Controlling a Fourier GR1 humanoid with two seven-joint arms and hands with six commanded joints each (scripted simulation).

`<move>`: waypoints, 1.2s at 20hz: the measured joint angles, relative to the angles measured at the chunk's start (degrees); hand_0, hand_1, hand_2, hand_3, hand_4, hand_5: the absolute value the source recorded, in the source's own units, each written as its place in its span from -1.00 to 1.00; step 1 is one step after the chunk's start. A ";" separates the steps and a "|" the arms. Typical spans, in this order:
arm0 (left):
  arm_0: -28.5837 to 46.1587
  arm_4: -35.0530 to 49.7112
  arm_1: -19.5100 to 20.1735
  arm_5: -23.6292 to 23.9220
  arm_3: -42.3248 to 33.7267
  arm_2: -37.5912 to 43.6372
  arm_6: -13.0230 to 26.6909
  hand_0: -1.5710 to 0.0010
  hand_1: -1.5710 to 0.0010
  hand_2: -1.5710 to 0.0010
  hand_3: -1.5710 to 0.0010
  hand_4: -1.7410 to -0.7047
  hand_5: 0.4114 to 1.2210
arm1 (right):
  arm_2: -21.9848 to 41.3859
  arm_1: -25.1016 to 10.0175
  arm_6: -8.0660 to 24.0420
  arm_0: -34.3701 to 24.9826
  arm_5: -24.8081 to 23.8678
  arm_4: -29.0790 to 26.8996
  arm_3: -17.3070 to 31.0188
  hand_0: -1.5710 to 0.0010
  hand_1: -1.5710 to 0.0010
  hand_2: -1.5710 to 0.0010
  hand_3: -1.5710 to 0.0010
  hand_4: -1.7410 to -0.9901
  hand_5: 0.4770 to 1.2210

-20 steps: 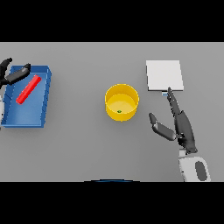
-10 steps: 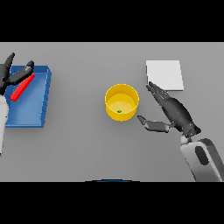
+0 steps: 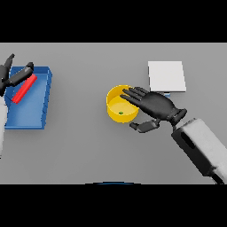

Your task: Pick up the red beaker and tilt it to pour out 1 green nut into yellow bowl. Pick up the yellow bowl and place it on the metallic measuring scale.

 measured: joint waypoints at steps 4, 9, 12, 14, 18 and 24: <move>0.02 0.25 0.05 -0.22 -0.04 0.16 -0.60 1.00 1.00 1.00 1.00 0.80 -0.30 | 3.11 1.12 -1.58 -5.37 2.88 1.75 6.10 1.00 1.00 1.00 1.00 0.56 -0.55; 0.42 0.19 1.02 -0.73 0.65 0.61 -1.22 1.00 1.00 1.00 1.00 0.80 -0.29 | 7.00 2.23 -3.31 -10.03 6.94 3.74 11.78 1.00 1.00 1.00 1.00 0.54 -0.48; 0.94 -0.10 0.66 -0.46 0.79 0.32 -1.90 1.00 1.00 1.00 1.00 0.81 -0.27 | 8.80 3.34 -2.29 -11.95 8.91 4.90 13.81 1.00 1.00 1.00 1.00 0.50 -0.47; 0.73 -0.05 0.86 -0.78 0.79 0.35 -1.50 1.00 1.00 1.00 1.00 0.81 -0.28 | 9.53 4.56 -1.93 -13.19 8.74 5.57 16.91 1.00 1.00 1.00 0.99 0.48 -0.46; 1.21 -0.61 1.07 -0.73 0.93 0.04 -1.95 1.00 1.00 1.00 1.00 0.84 -0.25 | 9.97 4.57 -3.57 -14.32 9.13 5.73 19.80 1.00 1.00 0.99 0.95 0.42 -0.31; 0.32 -0.55 1.44 -1.18 0.86 0.03 -1.73 1.00 1.00 1.00 1.00 0.84 -0.26 | 10.05 5.24 -4.05 -14.98 8.06 6.20 21.17 -0.09 -0.05 -0.01 0.13 -0.34 0.55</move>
